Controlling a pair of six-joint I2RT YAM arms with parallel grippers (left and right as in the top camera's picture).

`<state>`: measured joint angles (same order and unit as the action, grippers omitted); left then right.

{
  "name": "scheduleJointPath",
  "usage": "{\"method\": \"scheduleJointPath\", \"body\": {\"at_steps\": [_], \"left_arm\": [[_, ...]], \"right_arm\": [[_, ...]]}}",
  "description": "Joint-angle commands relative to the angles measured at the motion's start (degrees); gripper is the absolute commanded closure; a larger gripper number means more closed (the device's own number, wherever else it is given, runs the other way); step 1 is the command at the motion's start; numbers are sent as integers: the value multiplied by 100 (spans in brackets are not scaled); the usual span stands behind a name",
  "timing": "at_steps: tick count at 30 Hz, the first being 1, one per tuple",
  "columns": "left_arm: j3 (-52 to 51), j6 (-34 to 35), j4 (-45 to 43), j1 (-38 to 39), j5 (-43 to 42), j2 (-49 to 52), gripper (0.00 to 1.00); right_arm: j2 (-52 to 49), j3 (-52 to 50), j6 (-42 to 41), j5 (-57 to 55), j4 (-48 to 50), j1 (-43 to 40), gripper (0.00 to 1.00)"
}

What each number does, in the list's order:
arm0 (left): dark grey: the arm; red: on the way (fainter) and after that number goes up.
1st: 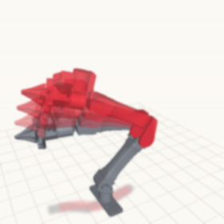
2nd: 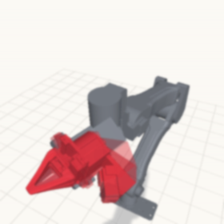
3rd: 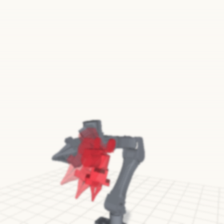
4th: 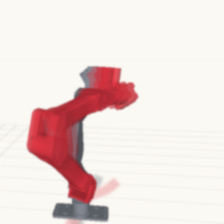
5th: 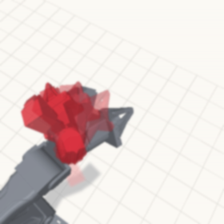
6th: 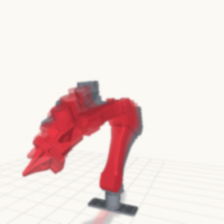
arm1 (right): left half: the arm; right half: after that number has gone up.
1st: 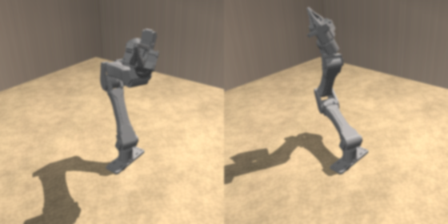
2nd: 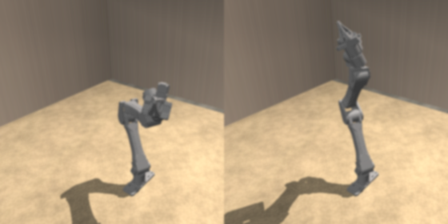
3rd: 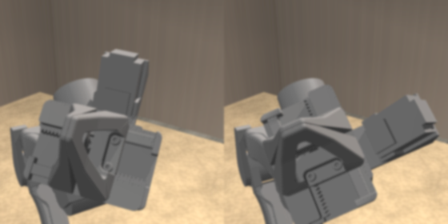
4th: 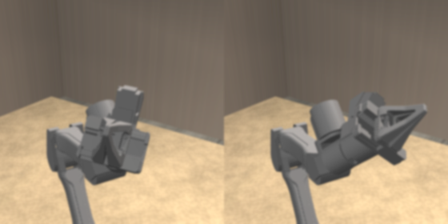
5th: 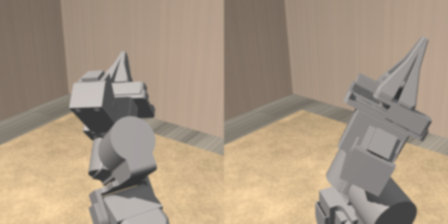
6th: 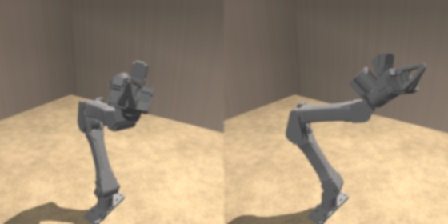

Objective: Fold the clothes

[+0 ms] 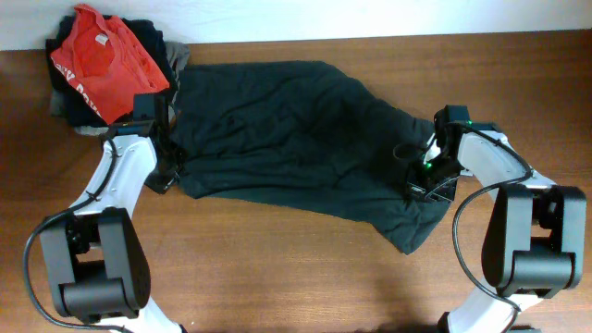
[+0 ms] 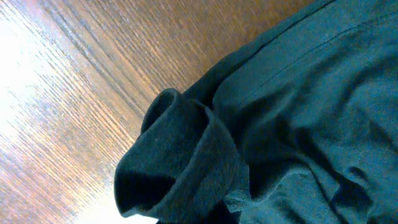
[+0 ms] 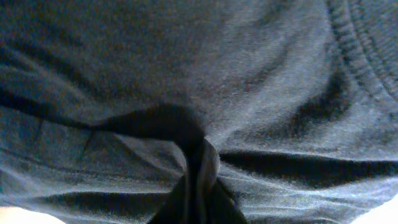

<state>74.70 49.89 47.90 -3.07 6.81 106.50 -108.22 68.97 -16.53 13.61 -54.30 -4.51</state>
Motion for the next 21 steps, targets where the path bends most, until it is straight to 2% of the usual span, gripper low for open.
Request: {"method": "scheduleJointPath", "body": {"at_steps": [1,8,15,21], "left_arm": [[85,-70,179,-22,-52,-192,99],[101,101,1029,-17,-52,-654,99],[101,111,1733,120,-52,-957,99],[101,107,1784,299,-7,-955,99]], "right_arm": [[170,96,-52,-33,-31,-68,96],[170,811,-50,-299,-601,-531,96],[170,935,63,-378,-584,-833,96],[170,938,103,-376,-345,-833,96]]}}
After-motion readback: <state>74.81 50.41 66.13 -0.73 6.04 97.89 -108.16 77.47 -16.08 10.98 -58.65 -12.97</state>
